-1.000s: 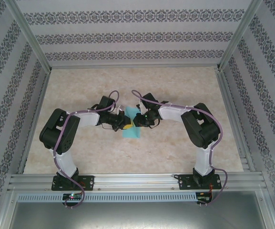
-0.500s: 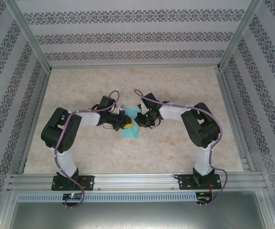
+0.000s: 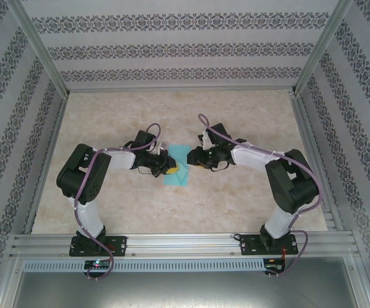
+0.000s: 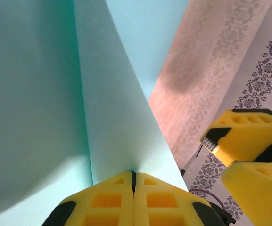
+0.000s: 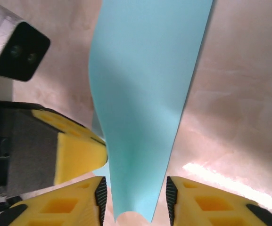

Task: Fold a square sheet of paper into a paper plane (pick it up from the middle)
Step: Fold the triangle a second time at the center of the table.

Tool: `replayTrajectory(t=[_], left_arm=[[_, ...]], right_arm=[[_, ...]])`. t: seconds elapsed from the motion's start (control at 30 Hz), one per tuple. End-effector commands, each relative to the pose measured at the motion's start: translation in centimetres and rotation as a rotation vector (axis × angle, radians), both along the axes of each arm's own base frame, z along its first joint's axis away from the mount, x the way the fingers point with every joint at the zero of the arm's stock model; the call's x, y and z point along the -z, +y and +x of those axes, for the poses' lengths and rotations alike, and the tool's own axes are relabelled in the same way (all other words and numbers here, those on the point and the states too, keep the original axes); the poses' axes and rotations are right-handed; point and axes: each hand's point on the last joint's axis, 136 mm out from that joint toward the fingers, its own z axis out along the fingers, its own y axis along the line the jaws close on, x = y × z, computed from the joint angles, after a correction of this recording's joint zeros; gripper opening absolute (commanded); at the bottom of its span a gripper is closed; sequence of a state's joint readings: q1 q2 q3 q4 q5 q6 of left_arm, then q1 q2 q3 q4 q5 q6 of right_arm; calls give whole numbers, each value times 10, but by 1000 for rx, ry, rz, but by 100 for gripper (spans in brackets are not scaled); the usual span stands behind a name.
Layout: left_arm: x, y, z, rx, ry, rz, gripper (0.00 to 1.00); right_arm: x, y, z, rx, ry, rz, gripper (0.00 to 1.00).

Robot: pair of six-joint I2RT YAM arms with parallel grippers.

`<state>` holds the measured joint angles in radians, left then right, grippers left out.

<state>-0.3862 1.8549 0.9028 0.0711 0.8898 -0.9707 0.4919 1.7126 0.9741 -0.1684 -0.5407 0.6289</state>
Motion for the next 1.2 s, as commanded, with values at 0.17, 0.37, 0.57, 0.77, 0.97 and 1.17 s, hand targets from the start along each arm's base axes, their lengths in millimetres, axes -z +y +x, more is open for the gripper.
replayTrajectory(t=[0.17,0.37,0.57,0.77,0.97,1.17], left_arm=[[4,-1,0,1,11,16,7],[4,0,-2,-1,13,17,7],[-1,-1,-2,2,0,12,7],[-21,2,-4,10,-64,5,10],[-34,9,-5,13,-130,48,15],[-25,6,-1,19,-106,61,18]], right_arm=[[1,29,-25,-131,6,87,44],[11,26,-24,-103,25,66,29],[18,19,-17,-89,16,15,10],[25,16,-10,-173,-18,-47,2],[27,18,-9,-265,-43,-52,2],[26,22,-6,-345,-74,-50,2]])
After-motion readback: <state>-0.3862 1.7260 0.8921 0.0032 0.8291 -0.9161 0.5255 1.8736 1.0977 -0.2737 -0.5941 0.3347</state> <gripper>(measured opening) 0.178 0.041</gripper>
